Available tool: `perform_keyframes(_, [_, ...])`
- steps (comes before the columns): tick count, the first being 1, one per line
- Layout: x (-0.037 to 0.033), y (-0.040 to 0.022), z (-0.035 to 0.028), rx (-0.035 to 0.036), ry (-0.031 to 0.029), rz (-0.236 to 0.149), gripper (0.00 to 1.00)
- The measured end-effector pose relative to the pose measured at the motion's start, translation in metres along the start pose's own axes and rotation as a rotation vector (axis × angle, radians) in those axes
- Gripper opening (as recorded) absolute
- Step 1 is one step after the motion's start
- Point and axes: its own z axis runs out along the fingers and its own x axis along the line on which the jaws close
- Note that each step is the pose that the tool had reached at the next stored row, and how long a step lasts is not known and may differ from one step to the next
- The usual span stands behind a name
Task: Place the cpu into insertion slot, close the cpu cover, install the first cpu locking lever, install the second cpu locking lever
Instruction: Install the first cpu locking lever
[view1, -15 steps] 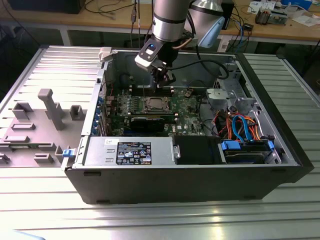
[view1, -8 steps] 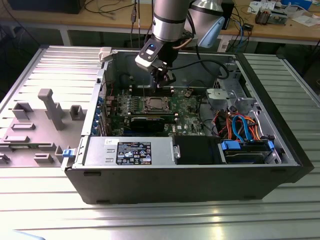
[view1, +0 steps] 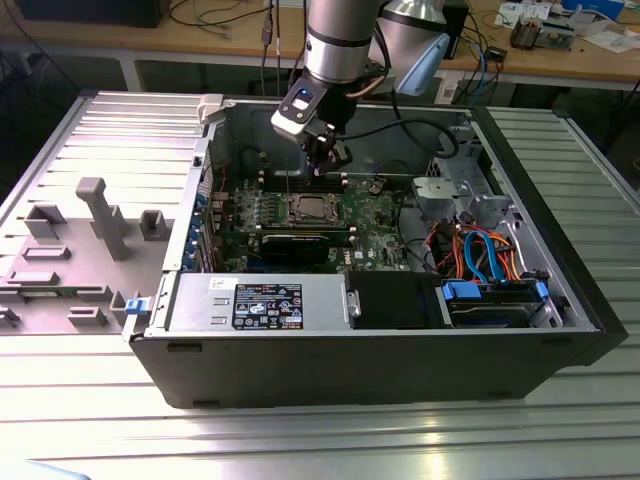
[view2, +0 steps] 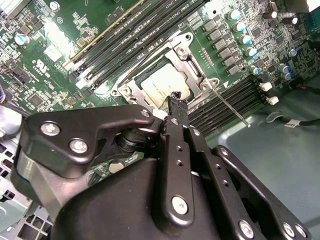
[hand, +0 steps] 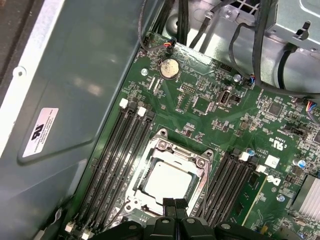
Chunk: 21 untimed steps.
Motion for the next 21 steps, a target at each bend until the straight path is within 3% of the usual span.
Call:
perform_keyframes(10, [0.0000,0.0000,0.0000,0.0003,-0.0013,-0.019,0.11])
perform_keyframes(21, [0.0000,0.0000,0.0000,0.0006,-0.0037,-0.084,0.11])
